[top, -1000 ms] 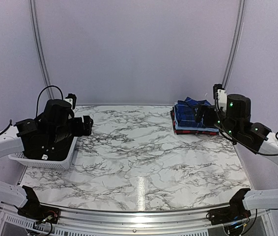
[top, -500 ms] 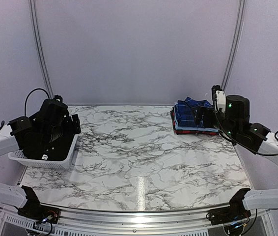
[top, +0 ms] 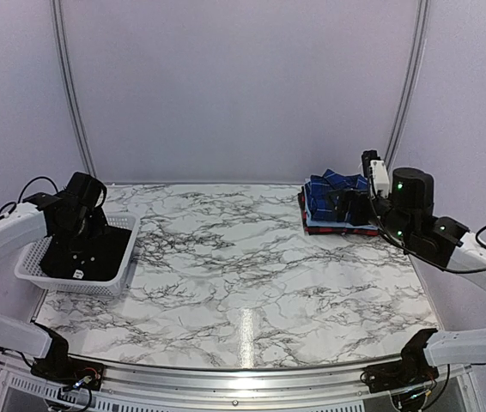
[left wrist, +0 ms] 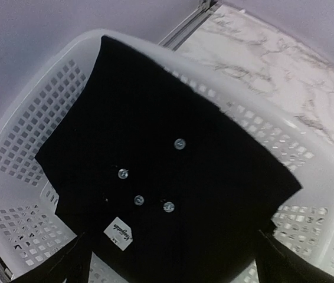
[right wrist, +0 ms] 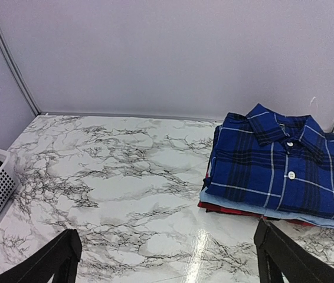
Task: Fold and stack the long sleeve shirts
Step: Pick up the crumpled shirt from the bin.
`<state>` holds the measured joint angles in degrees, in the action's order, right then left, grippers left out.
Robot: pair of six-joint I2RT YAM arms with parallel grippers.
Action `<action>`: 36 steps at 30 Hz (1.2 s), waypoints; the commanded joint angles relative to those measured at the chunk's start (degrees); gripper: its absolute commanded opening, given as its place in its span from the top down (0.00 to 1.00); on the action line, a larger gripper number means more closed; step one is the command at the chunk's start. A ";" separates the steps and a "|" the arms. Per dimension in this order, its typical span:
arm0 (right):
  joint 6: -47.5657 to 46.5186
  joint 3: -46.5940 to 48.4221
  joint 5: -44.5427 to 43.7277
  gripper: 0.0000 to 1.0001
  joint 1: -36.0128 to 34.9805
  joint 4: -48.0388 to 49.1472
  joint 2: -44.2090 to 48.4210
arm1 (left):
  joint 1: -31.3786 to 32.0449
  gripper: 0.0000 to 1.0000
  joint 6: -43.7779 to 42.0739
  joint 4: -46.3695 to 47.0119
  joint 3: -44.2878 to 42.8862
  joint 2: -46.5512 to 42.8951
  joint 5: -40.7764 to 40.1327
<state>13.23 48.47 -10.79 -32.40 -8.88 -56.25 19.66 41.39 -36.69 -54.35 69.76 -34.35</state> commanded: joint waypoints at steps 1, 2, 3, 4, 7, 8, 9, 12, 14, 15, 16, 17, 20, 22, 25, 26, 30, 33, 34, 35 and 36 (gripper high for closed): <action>-0.87 -1.20 2.09 0.02 -0.21 3.13 1.27 | -6.21 0.01 -0.37 1.65 2.49 6.43 5.76; -0.83 -1.38 2.44 0.02 -0.20 3.34 1.50 | -7.76 0.01 -0.67 3.75 3.49 7.77 7.59; -0.92 -1.56 2.84 0.01 -0.23 3.54 1.64 | -9.20 0.01 -0.86 5.87 4.40 9.08 9.54; -0.88 -1.74 3.12 0.01 -0.21 3.72 1.73 | -10.41 0.01 -1.02 7.87 5.25 10.61 11.45; -1.23 -1.88 3.72 0.01 -0.27 3.91 1.97 | -12.31 0.01 -1.00 12.02 6.05 15.83 15.41; -1.50 -1.89 3.91 0.01 -0.22 3.96 2.03 | -12.44 0.01 -0.82 13.28 5.95 17.42 15.89; -1.70 -1.89 3.90 0.01 -0.18 3.95 2.02 | -12.45 0.01 -0.57 14.32 5.86 19.57 16.42; -1.95 -1.97 4.09 0.01 -0.26 3.90 2.02 | -12.46 0.07 -0.17 17.55 5.52 23.56 18.34; -2.02 -2.06 4.22 0.01 -0.23 3.80 2.04 | -12.51 0.16 -0.14 18.69 4.71 25.92 18.43; -1.94 -2.06 4.26 0.01 -0.17 3.79 2.02 | -12.54 0.23 -0.45 19.30 4.24 26.92 18.44; -1.95 -2.03 4.35 0.02 -0.23 3.67 2.02 | -12.54 0.30 -0.88 19.85 3.82 27.71 18.29; -1.90 -2.01 4.31 0.01 -0.21 3.62 2.08 | -12.61 0.38 -1.19 20.23 3.26 28.54 18.01; -1.90 -1.98 4.35 0.02 -0.22 3.45 2.19 | -12.93 0.68 -2.52 20.47 1.35 29.87 16.35; -1.90 -1.88 4.37 0.02 -0.22 3.20 2.20 | -13.06 0.86 -3.74 20.32 0.07 29.80 15.41; -1.77 -1.50 4.42 0.01 -0.22 3.02 2.11 | -13.07 1.00 -5.44 19.19 -2.20 28.61 13.87; -1.73 -1.38 4.50 0.02 -0.23 2.96 2.11 | -13.07 1.00 -5.92 18.32 -3.05 27.87 13.73; -1.63 -0.92 4.84 0.01 -0.21 2.95 1.94 | -12.99 1.00 -6.98 15.39 -4.03 22.28 13.22; -1.55 -0.57 5.02 0.01 -0.21 3.21 1.40 | -12.90 1.00 -8.15 14.51 -3.83 15.86 14.27; -1.55 -0.47 5.13 0.01 -0.20 3.29 1.21 | -12.77 1.00 -8.61 14.04 -3.90 14.13 14.59; -1.55 -0.28 5.43 0.02 -0.26 3.41 0.94 | -12.61 1.00 -9.05 13.64 -4.11 12.25 15.11; -1.47 -0.15 5.50 0.01 -0.22 3.45 0.74 | -12.48 1.00 -9.51 13.15 -4.45 10.65 15.76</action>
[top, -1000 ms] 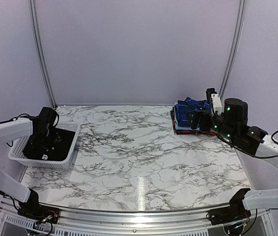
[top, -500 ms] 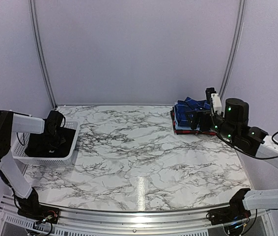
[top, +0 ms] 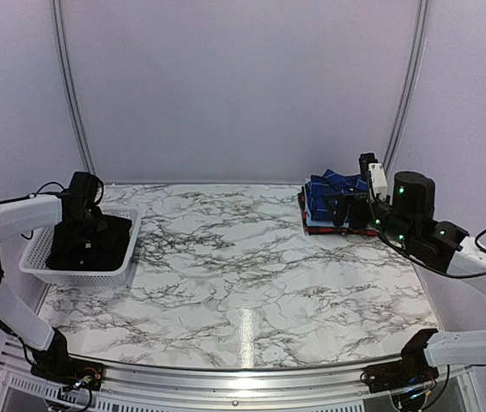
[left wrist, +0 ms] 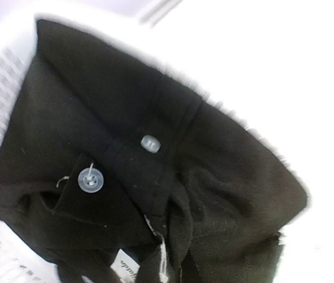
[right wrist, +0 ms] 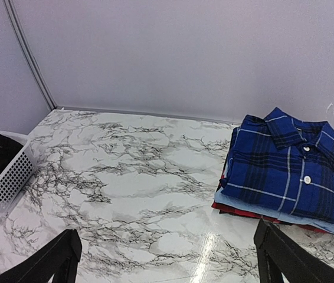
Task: Fold and stack the long sleeve shirts
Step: Pick up the crumpled shirt from the bin, then place the crumpled shirt at the center of the board.
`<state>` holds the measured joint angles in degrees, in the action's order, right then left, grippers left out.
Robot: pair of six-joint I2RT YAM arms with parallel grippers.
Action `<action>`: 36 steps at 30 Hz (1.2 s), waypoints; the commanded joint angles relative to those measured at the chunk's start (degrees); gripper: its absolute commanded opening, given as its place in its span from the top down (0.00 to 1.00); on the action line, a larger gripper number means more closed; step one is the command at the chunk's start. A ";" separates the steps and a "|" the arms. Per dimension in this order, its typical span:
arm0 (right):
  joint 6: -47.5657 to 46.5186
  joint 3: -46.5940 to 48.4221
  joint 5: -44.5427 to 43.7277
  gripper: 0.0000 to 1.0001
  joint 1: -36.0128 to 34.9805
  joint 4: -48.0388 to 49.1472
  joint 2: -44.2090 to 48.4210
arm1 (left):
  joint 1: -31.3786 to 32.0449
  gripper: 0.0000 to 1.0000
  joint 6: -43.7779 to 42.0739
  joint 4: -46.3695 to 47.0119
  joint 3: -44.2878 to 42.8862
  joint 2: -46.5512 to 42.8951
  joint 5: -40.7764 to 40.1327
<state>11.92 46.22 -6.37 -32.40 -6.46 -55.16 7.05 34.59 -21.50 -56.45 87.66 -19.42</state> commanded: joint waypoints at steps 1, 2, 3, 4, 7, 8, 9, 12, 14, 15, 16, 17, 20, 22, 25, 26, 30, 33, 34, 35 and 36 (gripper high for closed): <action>-0.15 2.31 1.24 0.01 -0.26 1.13 -0.56 | 0.34 1.00 -3.21 -2.57 -2.80 -8.77 1.53; -0.15 2.47 1.41 0.01 -0.27 1.18 -0.83 | 0.55 1.00 -3.70 -3.10 -3.50 -10.13 2.22; -0.15 2.62 1.53 0.02 -0.29 1.26 -1.02 | 0.90 1.00 -4.17 -3.69 -4.29 -11.42 2.90; -0.13 2.87 1.54 0.02 -0.25 1.27 -1.15 | 1.27 1.00 -4.68 -4.35 -5.34 -12.58 3.40; -0.15 3.39 1.81 0.01 -0.29 1.34 -1.35 | 3.09 1.00 -6.17 -5.64 -9.21 -15.54 4.77; -0.15 3.55 1.80 0.01 -0.15 1.34 -1.31 | 3.88 1.00 -6.56 -6.03 -10.74 -16.25 5.13; -0.23 3.70 1.85 0.02 -0.24 1.36 -1.35 | 4.83 1.00 -7.00 -6.48 -13.14 -16.89 5.47; -0.39 3.90 1.81 0.01 -0.21 1.32 -1.20 | 8.83 1.00 -7.79 -6.60 -18.35 -18.00 6.60; -0.41 4.12 1.88 0.01 -0.27 1.36 -1.14 | 12.50 1.00 -8.84 -6.52 -21.84 -18.00 6.37; -0.41 4.14 1.82 0.01 -0.27 1.35 -1.04 | 14.39 1.00 -9.21 -6.46 -23.46 -17.93 6.36; -0.41 4.20 1.74 0.01 -0.25 1.35 -0.89 | 16.12 1.00 -9.50 -6.41 -24.84 -17.80 6.60; -0.45 4.25 1.78 0.01 -0.22 1.35 -0.69 | 18.03 1.00 -9.89 -6.02 -26.25 -17.62 6.75; -0.58 4.18 1.63 0.02 -0.28 1.36 -0.20 | 23.81 1.00 -10.38 -4.30 -29.47 -16.80 8.68; -0.89 4.15 1.33 0.01 -0.29 1.60 -0.05 | 27.65 1.00 -10.50 -3.32 -31.13 -15.60 9.79; -2.13 5.07 1.62 0.01 -0.24 1.10 -0.29 | 33.99 1.00 -10.55 -1.05 -31.63 -13.23 10.15; -2.57 5.46 1.95 0.02 -0.26 0.58 -0.26 | 35.93 1.00 -10.31 -0.40 -31.67 -12.04 10.45; -3.65 5.24 3.63 0.01 -0.29 0.13 0.83 | 43.96 1.00 -9.35 1.89 -32.07 -6.48 11.08; -4.30 4.94 5.23 0.02 -0.25 -0.18 1.29 | 48.04 1.00 -7.38 3.11 -31.77 -2.28 12.64; -4.55 5.00 5.71 0.02 -0.29 -0.40 1.17 | 48.66 1.00 -6.67 3.83 -31.27 -0.73 13.78; -4.89 5.11 5.75 0.02 -0.25 -0.67 0.92 | 48.97 1.00 -6.01 4.48 -30.74 0.50 15.18; -5.22 5.18 7.58 0.01 -0.24 -0.93 0.66 | 49.02 1.00 -5.34 4.93 -30.24 1.69 16.19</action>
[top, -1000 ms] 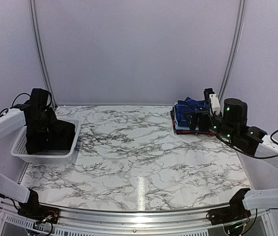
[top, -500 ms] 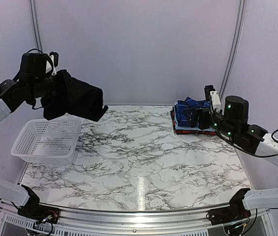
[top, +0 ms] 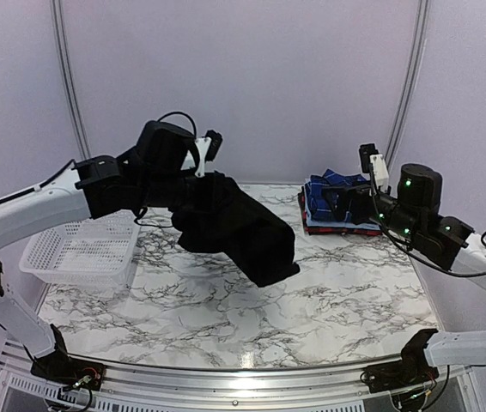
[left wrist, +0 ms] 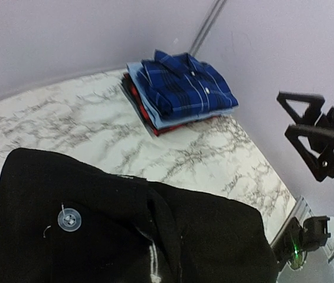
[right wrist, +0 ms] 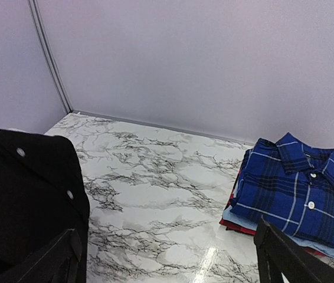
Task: Fold and stack the long sleeve shirts
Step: Place the crumpled shirt at the center of the board, then pick up the crumpled shirt from the center of the board.
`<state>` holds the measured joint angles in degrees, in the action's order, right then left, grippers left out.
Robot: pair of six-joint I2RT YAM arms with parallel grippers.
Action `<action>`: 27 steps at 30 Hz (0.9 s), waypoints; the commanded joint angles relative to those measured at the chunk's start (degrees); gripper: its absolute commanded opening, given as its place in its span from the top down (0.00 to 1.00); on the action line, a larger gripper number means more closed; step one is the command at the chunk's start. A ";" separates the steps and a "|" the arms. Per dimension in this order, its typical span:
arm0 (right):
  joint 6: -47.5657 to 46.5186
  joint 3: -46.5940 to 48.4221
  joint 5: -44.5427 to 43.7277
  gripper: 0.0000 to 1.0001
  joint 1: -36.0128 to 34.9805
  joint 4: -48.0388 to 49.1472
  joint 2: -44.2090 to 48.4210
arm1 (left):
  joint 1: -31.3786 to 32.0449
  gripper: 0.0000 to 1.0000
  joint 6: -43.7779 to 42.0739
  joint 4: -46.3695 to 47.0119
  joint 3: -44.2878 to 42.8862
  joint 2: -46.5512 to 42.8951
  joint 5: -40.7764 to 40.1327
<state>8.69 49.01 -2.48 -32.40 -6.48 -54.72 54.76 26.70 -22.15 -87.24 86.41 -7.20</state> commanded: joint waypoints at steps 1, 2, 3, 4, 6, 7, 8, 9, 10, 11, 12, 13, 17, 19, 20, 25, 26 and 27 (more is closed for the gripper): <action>-2.13 2.40 4.37 0.01 -0.29 -1.05 -0.18 | 1.23 1.00 2.89 5.70 0.75 4.19 4.51; -2.25 2.38 4.68 0.01 -0.29 -1.19 -0.58 | 1.04 1.00 2.73 5.53 0.45 5.66 5.00; -2.31 2.27 4.93 0.01 -0.25 -1.31 -1.05 | 0.57 0.95 2.59 5.23 0.15 6.96 5.50; -2.35 2.06 5.01 0.01 -0.29 -1.24 -1.56 | -0.04 0.92 2.66 5.19 -0.04 8.20 5.74; -2.16 1.40 5.38 0.01 -0.29 -0.89 -2.43 | -1.77 0.85 3.27 5.19 -0.95 10.76 6.88; -1.99 1.09 5.77 0.02 -0.29 -0.70 -2.86 | -2.93 0.79 3.39 5.00 -1.85 12.24 8.52; -1.74 0.82 6.35 0.02 -0.25 -0.50 -3.27 | -3.89 0.75 3.92 4.64 -2.79 13.56 9.84; -1.48 0.68 7.00 0.02 -0.29 -0.47 -3.74 | -4.73 0.72 4.19 4.36 -3.45 14.72 10.70; -1.28 0.53 7.84 0.02 -0.29 -0.51 -4.14 | -5.31 0.62 4.17 4.21 -3.88 15.34 10.90; -1.10 0.50 8.78 0.04 -0.37 -0.66 -4.58 | -5.64 0.55 4.03 3.77 -3.93 15.54 10.40; -0.98 0.29 9.55 0.05 -0.33 -0.84 -4.99 | -5.94 0.53 3.87 3.33 -3.75 15.43 9.68; -0.76 -0.03 10.15 0.06 -0.42 -0.89 -5.18 | -6.13 0.52 3.67 2.94 -3.26 15.11 9.32; -0.24 -2.99 9.86 0.08 -3.11 -0.05 -5.16 | -6.47 0.41 3.57 1.68 2.68 10.15 6.40; -0.66 -3.37 8.09 0.09 -6.24 -1.08 -5.65 | -6.42 0.40 3.71 1.66 7.32 6.81 5.95; -0.69 -3.69 7.24 0.10 -8.10 -1.54 -6.03 | -6.42 0.40 3.71 1.67 9.86 5.05 6.60; 0.65 -6.93 2.89 0.14 -20.29 -0.77 -9.69 | -5.14 0.40 4.72 1.74 22.46 -0.86 9.79; 0.97 -7.07 0.42 0.15 -22.56 -0.59 -11.14 | -4.56 0.40 5.11 1.78 23.98 -1.17 9.82; 1.34 -7.02 -1.08 0.16 -24.72 -0.48 -12.96 | -3.95 0.40 5.43 1.87 25.11 -1.28 9.74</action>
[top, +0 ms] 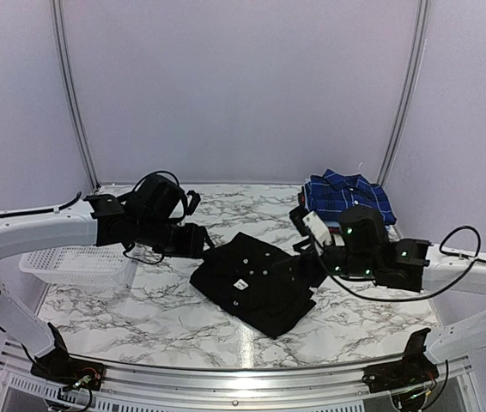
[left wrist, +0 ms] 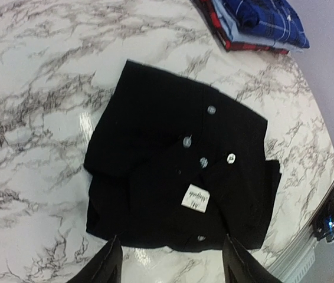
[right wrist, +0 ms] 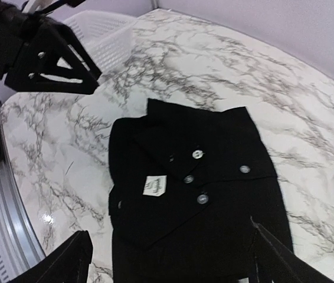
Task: Fold and stack the long sleeve shirts
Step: Pick up the crumpled shirt from the center of the board.
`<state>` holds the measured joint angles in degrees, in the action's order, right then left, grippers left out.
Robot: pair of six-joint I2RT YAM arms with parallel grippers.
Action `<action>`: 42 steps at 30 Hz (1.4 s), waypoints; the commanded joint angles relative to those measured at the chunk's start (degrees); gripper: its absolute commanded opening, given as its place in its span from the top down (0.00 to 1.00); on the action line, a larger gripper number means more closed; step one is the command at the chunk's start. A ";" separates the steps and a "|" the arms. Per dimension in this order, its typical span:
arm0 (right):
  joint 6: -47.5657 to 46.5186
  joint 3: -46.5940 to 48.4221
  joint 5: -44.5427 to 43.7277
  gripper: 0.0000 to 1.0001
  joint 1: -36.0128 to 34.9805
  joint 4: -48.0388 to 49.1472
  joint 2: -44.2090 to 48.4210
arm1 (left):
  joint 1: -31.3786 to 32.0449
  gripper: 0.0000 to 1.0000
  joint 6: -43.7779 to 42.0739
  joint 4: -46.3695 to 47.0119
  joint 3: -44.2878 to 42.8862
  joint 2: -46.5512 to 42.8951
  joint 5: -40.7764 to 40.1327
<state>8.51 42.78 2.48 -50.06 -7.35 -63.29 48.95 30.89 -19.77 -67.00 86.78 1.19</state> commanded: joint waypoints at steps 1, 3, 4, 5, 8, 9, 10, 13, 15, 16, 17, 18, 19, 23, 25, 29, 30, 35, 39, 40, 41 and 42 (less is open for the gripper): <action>1.77 -0.58 -7.12 0.17 -8.75 0.60 -6.13 | 2.50 0.40 1.53 -0.30 5.69 -1.48 1.28; 2.38 -0.18 -9.13 0.19 -11.09 1.47 -9.66 | 3.28 0.41 2.04 0.69 6.54 -0.95 1.37; 2.90 -0.30 -10.06 0.19 -11.71 2.17 -11.07 | 3.47 0.41 2.20 1.28 6.66 -0.48 1.32; 3.36 -0.48 -10.69 0.20 -12.06 2.84 -12.41 | 3.54 0.41 2.31 1.96 6.63 0.16 1.31; 4.66 -0.69 -12.32 0.22 -12.99 4.14 -15.76 | 3.54 0.42 2.28 3.30 5.61 3.25 0.76; 5.05 -0.62 -12.88 0.22 -13.36 4.21 -16.64 | 3.55 0.42 2.17 3.56 4.88 4.36 0.61; 5.48 -0.60 -13.74 0.23 -13.77 4.06 -17.41 | 3.52 0.43 2.01 3.66 4.34 5.52 0.40; 6.89 -0.87 -15.43 0.26 -14.35 3.48 -19.02 | 3.57 0.44 1.40 3.69 2.73 8.79 -0.73; 7.40 -1.65 -15.79 0.27 -14.44 3.97 -19.67 | 3.50 0.44 0.96 3.63 2.01 10.41 -3.02; 7.82 -1.95 -15.98 0.27 -14.45 4.30 -20.05 | 3.52 0.44 0.66 3.68 1.56 11.30 -3.82; 8.16 -2.18 -16.22 0.28 -14.43 4.61 -20.38 | 3.50 0.44 0.39 3.68 1.03 12.09 -4.30; 8.45 -2.48 -16.43 0.28 -14.40 4.94 -20.71 | 3.49 0.44 0.06 3.69 0.47 13.04 -4.71; 8.73 -2.52 -16.79 0.29 -14.44 5.22 -21.12 | 3.50 0.44 -0.14 3.69 -0.05 13.89 -5.16; 9.45 -2.40 -20.01 0.30 -14.45 5.45 -23.14 | 3.44 0.45 -1.00 3.79 -2.16 17.04 -7.70; 9.50 -2.03 -20.91 0.32 -14.45 5.55 -24.05 | 3.43 0.46 -1.39 4.08 -3.39 18.77 -7.98; 10.09 -1.49 -23.00 0.41 -14.45 5.48 -25.49 | 3.29 0.54 -1.88 4.12 -5.93 21.88 -8.28; 10.18 -1.40 -23.52 0.44 -14.45 5.47 -25.56 | 3.23 0.56 -1.92 4.12 -6.21 22.27 -8.49; 10.25 -0.48 -25.29 0.68 -14.40 4.22 -25.04 | 3.14 0.82 -1.97 4.20 -6.91 22.72 -7.99; 9.59 1.03 -27.08 0.83 -14.45 2.55 -23.39 | 3.15 1.00 -2.77 4.29 -6.74 20.90 -7.14; 9.25 1.56 -27.67 0.86 -14.40 1.89 -22.89 | 3.17 1.00 -2.96 4.28 -6.56 20.17 -6.56; 8.85 2.23 -28.42 0.89 -14.44 1.19 -22.34 | 3.26 1.00 -3.09 4.35 -6.36 19.12 -6.21; 8.48 2.84 -29.19 0.93 -14.45 0.44 -21.73 | 3.38 1.00 -3.26 4.38 -5.99 17.86 -5.83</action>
<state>17.96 41.58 -22.41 -64.14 -4.56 -88.18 52.23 28.88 -16.10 -72.55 108.92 -6.07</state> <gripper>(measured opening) 0.124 0.014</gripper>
